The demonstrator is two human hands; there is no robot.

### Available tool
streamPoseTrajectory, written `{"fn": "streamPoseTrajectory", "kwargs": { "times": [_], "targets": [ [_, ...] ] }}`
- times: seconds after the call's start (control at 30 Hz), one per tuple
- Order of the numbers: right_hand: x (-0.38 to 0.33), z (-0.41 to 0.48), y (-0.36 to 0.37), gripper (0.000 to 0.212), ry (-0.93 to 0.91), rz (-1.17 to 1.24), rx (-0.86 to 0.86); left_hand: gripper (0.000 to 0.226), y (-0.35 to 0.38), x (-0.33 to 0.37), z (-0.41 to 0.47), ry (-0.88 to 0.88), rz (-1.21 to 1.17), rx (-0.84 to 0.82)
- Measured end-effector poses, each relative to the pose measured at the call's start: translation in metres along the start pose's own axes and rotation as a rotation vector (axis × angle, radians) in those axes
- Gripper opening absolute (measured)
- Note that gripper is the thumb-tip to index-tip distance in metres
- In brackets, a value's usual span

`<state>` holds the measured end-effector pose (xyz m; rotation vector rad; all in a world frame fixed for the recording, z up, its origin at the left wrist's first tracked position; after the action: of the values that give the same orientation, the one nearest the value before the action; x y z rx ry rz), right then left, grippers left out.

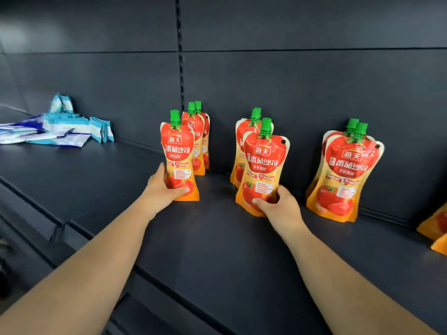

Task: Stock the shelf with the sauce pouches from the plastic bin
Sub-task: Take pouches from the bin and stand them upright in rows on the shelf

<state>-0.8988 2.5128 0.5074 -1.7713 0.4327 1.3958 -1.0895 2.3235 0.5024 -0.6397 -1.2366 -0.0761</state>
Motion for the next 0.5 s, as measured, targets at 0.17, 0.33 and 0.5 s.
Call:
{"fn": "streamPoseTrajectory", "kwargs": {
  "times": [0.17,0.33,0.5],
  "targets": [
    [-0.005,0.004,0.002,0.054,-0.01,-0.098,0.007,0.104,0.016,0.007,0.003,-0.157,0.088,0.203],
    [-0.013,0.008,0.015,0.052,-0.05,-0.137,0.029,0.091,0.027,0.009,0.014,-0.093,0.069,0.339],
    [-0.013,0.018,0.021,0.053,-0.043,-0.148,0.017,0.103,0.031,0.009,0.023,-0.117,0.098,0.344]
  ]
}}
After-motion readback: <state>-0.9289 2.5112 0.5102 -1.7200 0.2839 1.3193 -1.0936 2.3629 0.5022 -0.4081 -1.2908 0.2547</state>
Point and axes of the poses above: each hand's wrist, its own z-axis towards the middle knuckle, its own y-axis out of the palm, x = y × z, the point moved 5 cm from there along z, towards the middle knuckle, and after that the axes turned 9 degrees about y, right-handed, at the moved point
